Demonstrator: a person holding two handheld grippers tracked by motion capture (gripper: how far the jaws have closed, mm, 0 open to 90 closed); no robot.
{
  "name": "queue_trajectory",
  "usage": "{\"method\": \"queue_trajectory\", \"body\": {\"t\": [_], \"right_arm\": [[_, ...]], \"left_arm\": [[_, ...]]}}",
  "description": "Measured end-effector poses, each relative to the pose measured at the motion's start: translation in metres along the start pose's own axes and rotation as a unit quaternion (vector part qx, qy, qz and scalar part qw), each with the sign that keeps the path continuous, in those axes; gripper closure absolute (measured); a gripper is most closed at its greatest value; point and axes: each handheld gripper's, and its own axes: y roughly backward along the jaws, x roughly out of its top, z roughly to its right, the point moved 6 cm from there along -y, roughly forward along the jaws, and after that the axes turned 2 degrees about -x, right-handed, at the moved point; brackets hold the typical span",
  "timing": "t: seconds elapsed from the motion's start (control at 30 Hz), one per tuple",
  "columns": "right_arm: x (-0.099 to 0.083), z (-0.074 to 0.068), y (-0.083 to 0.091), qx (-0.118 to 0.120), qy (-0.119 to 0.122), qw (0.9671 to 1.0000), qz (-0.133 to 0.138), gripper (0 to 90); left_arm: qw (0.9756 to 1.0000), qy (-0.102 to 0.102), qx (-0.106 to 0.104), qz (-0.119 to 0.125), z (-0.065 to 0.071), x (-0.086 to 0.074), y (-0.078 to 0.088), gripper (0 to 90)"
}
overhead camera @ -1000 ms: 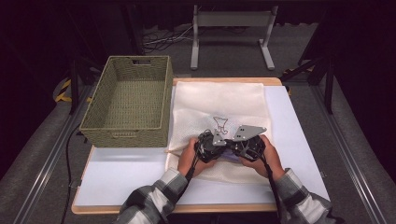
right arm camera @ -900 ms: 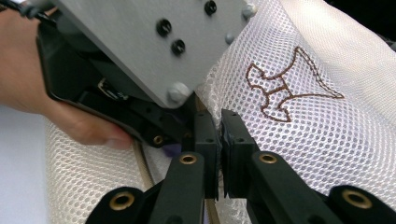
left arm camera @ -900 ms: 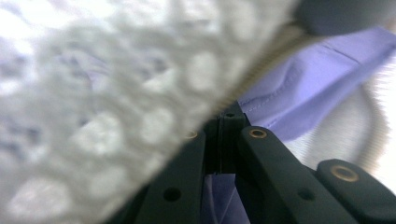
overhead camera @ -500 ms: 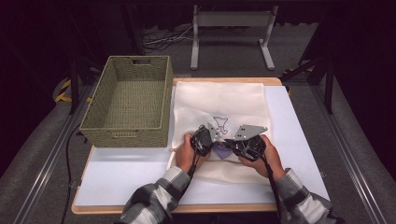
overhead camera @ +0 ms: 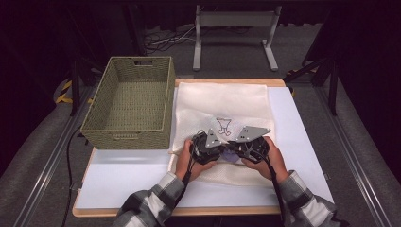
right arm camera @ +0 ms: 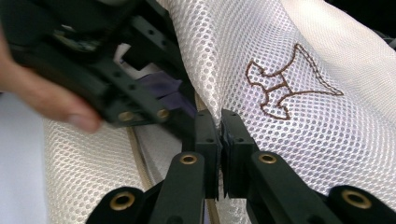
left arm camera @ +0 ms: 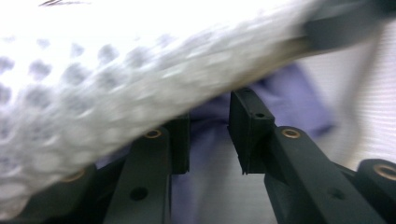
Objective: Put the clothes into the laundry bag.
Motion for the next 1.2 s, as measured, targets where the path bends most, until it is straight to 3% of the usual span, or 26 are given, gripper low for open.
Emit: {"method": "queue_trajectory", "body": {"t": [0.1, 0.17, 0.27, 0.33, 0.47, 0.63, 0.73, 0.9, 0.93, 1.1, 1.2], "right_arm": [[0.0, 0.0, 0.0, 0.001, 0.0, 1.0, 0.0, 87.0], [0.0, 0.0, -0.001, 0.001, 0.0, 1.0, -0.001, 87.0], [0.0, -0.001, -0.001, 0.001, 0.003, 1.0, -0.002, 87.0], [0.0, -0.001, -0.001, 0.002, 0.001, 1.0, -0.002, 87.0], [-0.001, -0.001, -0.002, 0.002, 0.0, 1.0, -0.003, 87.0], [-0.001, -0.001, -0.002, 0.002, 0.003, 1.0, -0.006, 87.0], [-0.001, -0.001, -0.002, 0.002, 0.003, 1.0, -0.006, 87.0], [-0.001, -0.001, -0.002, 0.001, 0.003, 1.0, -0.004, 87.0], [-0.001, -0.001, -0.001, 0.001, 0.003, 1.0, -0.004, 87.0], [-0.001, -0.001, 0.0, 0.0, 0.003, 1.0, -0.004, 87.0], [0.0, 0.0, 0.0, 0.0, 0.004, 1.0, -0.003, 87.0]], "left_arm": [[0.9987, -0.027, -0.042, -0.004, 0.011, 0.002, 0.003, 73.0], [0.9977, -0.037, -0.057, -0.009, 0.016, 0.003, -0.002, 72.9], [0.9967, -0.035, -0.069, -0.026, 0.021, 0.002, -0.016, 66.9], [0.9962, -0.042, -0.064, -0.043, 0.022, -0.001, -0.023, 65.8], [0.9959, -0.038, -0.066, -0.05, 0.021, 0.0, -0.027, 65.9], [0.9965, -0.04, -0.044, -0.059, 0.015, -0.001, -0.029, 82.8], [0.9965, -0.038, -0.045, -0.059, 0.012, -0.001, -0.029, 88.5], [0.995, -0.063, 0.003, -0.077, 0.005, 0.0, -0.028, 89.3], [0.996, -0.051, 0.009, -0.073, 0.002, -0.001, -0.028, 89.3], [0.9945, -0.033, 0.071, -0.07, -0.02, -0.008, -0.024, 89.4], [0.9911, -0.03, 0.108, -0.072, -0.026, -0.01, -0.022, 89.3]]}}
